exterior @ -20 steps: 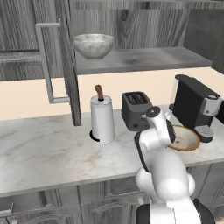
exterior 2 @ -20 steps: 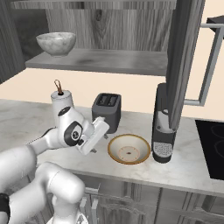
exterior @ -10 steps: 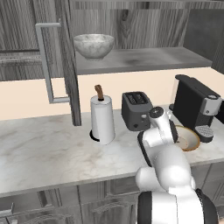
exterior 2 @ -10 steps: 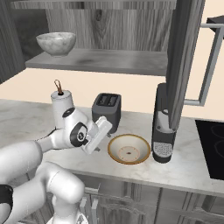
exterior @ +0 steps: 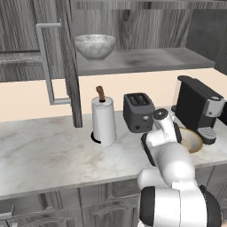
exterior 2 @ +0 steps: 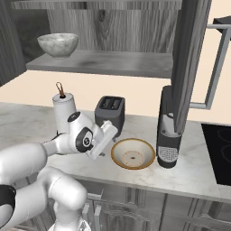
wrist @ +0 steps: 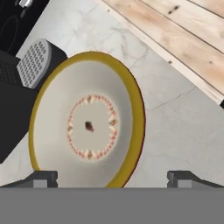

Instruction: Open the cabinet. Pick the bowls from the counter and place them in the cabinet. Then close the cabinet.

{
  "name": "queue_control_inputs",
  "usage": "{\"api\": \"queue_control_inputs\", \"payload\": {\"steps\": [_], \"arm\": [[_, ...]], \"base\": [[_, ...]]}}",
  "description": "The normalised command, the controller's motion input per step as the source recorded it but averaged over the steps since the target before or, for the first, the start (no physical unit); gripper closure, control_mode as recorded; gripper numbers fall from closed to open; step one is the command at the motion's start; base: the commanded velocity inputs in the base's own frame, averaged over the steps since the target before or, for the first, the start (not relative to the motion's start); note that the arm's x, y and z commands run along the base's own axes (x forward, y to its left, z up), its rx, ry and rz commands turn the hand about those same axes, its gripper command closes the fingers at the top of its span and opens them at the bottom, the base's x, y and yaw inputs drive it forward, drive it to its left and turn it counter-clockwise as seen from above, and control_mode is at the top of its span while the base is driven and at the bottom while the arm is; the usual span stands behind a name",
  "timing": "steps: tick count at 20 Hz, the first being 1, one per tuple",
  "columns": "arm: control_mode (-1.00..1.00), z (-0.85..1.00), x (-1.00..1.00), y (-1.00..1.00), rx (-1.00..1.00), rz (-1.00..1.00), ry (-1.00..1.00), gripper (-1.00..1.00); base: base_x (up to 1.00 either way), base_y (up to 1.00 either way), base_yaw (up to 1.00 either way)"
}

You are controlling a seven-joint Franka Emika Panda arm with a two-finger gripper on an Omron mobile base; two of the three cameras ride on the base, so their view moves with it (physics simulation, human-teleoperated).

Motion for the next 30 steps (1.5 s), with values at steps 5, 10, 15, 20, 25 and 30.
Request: {"api": "queue_control_inputs", "payload": {"steps": [5, 10, 15, 20, 25, 30], "arm": [[-1.00, -0.54, -0.25, 0.03, 0.01, -0.10, 0.00, -1.00], [-1.00, -0.73, -0.10, 0.21, 0.05, -0.15, 0.00, -1.00], [-1.00, -0.70, 0.00, 0.01, 0.14, -0.12, -0.11, -1.00], [-1.00, -0.72, 0.00, 0.00, 0.07, -0.04, -0.16, -1.00], [-1.00, -0.71, 0.00, 0.00, 0.08, -0.05, -0.16, -1.00], [-1.00, -0.74, 0.00, 0.00, 0.06, -0.05, -0.08, -1.00]], "base": [[0.00, 0.00, 0.00], [0.00, 0.00, 0.00], [0.00, 0.00, 0.00], [0.00, 0.00, 0.00], [0.00, 0.00, 0.00], [0.00, 0.00, 0.00]]}}
